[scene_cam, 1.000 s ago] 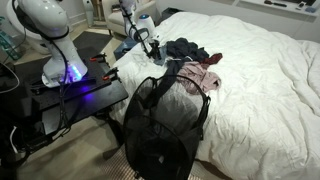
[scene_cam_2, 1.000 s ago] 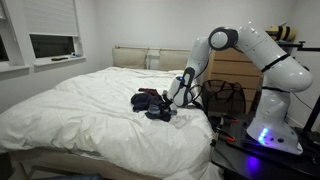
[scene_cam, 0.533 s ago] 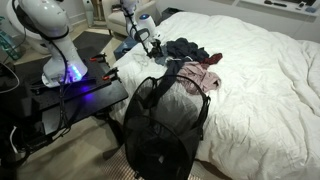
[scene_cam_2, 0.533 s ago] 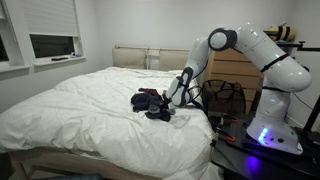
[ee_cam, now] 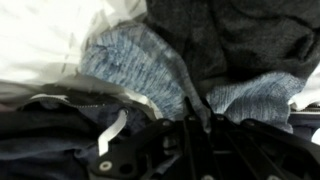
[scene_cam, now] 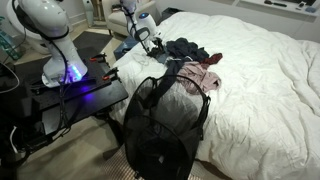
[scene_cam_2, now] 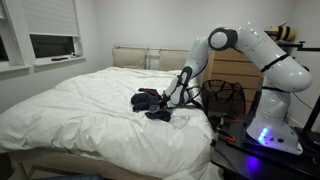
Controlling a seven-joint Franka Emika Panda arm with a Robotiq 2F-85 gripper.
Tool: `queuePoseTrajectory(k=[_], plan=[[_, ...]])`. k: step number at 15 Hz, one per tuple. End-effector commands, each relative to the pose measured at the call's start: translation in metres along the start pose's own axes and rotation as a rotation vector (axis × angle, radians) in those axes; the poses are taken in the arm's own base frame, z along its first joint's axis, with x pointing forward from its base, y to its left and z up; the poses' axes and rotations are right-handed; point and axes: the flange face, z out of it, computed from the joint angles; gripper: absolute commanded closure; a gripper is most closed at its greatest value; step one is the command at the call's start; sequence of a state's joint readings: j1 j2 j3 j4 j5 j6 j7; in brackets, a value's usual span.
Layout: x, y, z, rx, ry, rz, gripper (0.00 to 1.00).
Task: Put the grey sock in the black bag
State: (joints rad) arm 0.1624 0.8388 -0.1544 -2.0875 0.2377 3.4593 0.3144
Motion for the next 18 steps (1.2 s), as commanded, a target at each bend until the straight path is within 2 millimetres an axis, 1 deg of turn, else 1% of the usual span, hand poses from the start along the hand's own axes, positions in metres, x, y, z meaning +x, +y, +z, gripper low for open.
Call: queuePoseTrajectory(k=[1, 6, 11, 12, 14, 18], plan=[[0.013, 0.006, -0.034, -0.034, 0.024, 0.007, 0.98], [0.029, 0.024, -0.090, -0.123, -0.002, 0.052, 0.98], [0.055, 0.045, -0.149, -0.209, -0.046, 0.054, 0.98], [0.058, 0.047, -0.156, -0.223, -0.048, 0.055, 0.98], [0.070, 0.052, -0.175, -0.253, -0.073, 0.058, 0.98], [0.089, 0.053, -0.206, -0.309, -0.110, 0.068, 0.98]])
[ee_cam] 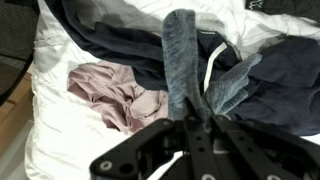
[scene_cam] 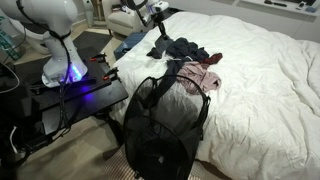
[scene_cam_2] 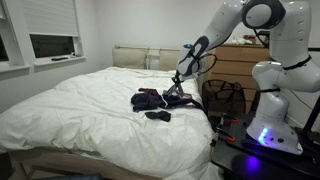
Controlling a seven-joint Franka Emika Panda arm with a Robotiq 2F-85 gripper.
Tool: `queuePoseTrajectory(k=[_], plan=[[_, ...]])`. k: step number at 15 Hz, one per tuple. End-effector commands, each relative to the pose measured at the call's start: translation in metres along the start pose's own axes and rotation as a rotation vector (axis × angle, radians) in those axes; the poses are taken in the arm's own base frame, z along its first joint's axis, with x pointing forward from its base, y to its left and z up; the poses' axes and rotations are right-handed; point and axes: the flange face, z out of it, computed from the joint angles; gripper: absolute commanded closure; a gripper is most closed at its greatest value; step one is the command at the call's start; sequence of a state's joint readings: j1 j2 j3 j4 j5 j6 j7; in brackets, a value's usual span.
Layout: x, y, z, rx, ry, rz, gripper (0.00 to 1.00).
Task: Put the grey sock in the black bag
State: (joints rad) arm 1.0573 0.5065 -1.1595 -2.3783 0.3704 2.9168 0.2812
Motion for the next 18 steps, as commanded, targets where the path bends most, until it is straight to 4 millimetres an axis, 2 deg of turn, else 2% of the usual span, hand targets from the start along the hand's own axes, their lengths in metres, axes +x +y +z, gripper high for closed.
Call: queuePoseTrajectory(k=[1, 5, 10, 13, 18], plan=[[0.007, 0.008, -0.028, -0.024, -0.056, 0.007, 0.98], [0.018, 0.018, -0.050, -0.081, -0.111, 0.001, 0.98], [0.042, 0.050, -0.082, -0.143, -0.202, 0.044, 0.98], [0.062, 0.079, -0.101, -0.179, -0.227, 0.108, 0.98], [0.087, 0.132, -0.123, -0.258, -0.241, 0.187, 0.98]])
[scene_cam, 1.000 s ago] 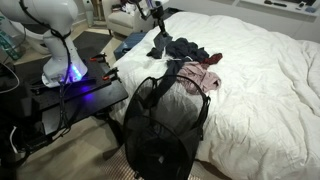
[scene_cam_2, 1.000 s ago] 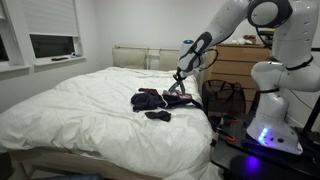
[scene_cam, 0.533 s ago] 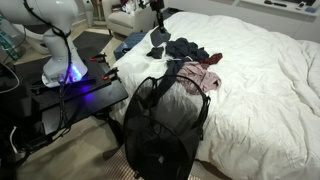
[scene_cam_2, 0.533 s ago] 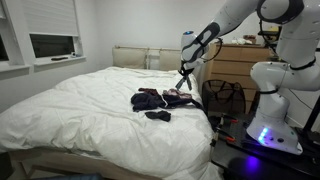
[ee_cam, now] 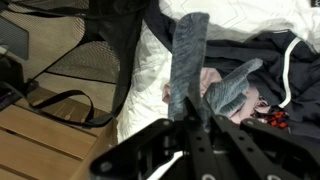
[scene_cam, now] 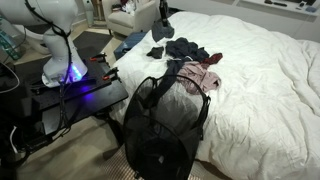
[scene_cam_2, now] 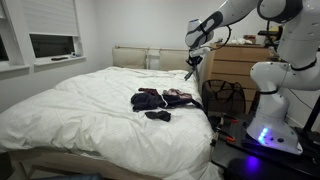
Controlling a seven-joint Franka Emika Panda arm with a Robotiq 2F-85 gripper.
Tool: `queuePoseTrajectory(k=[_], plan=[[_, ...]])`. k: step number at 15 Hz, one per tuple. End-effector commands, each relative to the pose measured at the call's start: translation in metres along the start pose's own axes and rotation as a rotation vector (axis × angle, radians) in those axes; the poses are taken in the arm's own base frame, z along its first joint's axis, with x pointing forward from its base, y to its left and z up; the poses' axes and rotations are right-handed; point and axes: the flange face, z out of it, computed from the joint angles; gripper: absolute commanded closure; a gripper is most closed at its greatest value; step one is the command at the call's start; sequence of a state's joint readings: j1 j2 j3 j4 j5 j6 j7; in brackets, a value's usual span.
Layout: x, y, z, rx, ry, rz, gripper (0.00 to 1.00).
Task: Put the grey sock in the black bag
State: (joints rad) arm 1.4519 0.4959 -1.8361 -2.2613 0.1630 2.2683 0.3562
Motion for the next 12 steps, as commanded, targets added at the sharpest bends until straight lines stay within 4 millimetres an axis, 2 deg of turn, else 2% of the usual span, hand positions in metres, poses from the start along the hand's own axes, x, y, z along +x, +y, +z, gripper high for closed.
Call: queuePoseTrajectory(k=[1, 7, 12], plan=[[0.019, 0.035, -0.014, -0.065, 0.001, 0.043, 0.98], [0.049, 0.090, -0.017, -0.170, 0.032, 0.123, 0.98], [0.081, 0.145, -0.023, -0.202, -0.001, 0.053, 0.98]])
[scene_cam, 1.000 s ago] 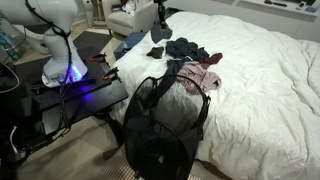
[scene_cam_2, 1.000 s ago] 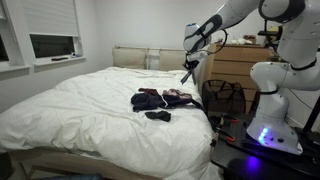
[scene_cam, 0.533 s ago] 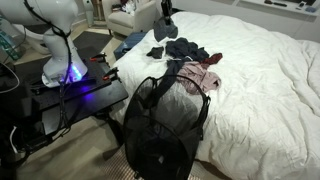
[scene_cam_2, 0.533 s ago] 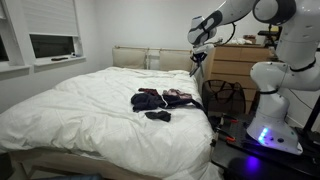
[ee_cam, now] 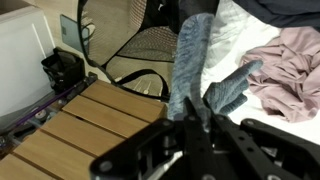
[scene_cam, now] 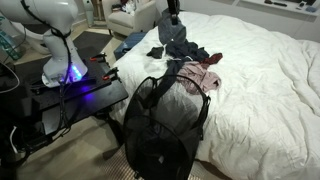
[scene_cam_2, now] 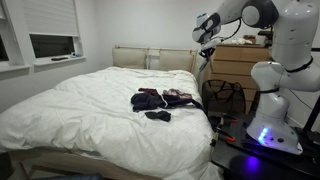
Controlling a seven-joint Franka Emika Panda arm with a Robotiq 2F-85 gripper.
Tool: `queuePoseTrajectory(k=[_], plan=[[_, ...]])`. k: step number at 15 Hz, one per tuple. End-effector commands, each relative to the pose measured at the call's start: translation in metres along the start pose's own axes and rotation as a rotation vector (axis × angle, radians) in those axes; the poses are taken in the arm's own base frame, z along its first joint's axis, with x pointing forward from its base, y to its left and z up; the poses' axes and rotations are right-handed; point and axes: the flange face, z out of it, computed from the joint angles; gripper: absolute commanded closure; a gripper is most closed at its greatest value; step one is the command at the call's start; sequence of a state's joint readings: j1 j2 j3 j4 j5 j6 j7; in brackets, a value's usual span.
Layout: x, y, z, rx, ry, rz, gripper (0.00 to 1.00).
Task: Put the grey sock in the black bag
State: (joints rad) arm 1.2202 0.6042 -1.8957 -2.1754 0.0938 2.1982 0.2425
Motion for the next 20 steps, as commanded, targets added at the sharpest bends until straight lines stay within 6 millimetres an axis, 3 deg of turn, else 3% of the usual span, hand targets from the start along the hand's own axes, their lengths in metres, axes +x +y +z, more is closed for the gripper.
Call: queuePoseTrajectory(k=[1, 4, 10, 15, 20], plan=[[0.028, 0.038, -0.006, -0.003, -0.025, -0.059, 0.98], [0.046, 0.069, -0.006, 0.018, -0.048, -0.107, 0.98], [0.059, 0.119, 0.004, 0.111, -0.154, -0.225, 0.98], [0.070, 0.158, 0.029, 0.189, -0.260, -0.241, 0.98], [0.075, 0.175, 0.066, 0.210, -0.345, -0.211, 0.98]])
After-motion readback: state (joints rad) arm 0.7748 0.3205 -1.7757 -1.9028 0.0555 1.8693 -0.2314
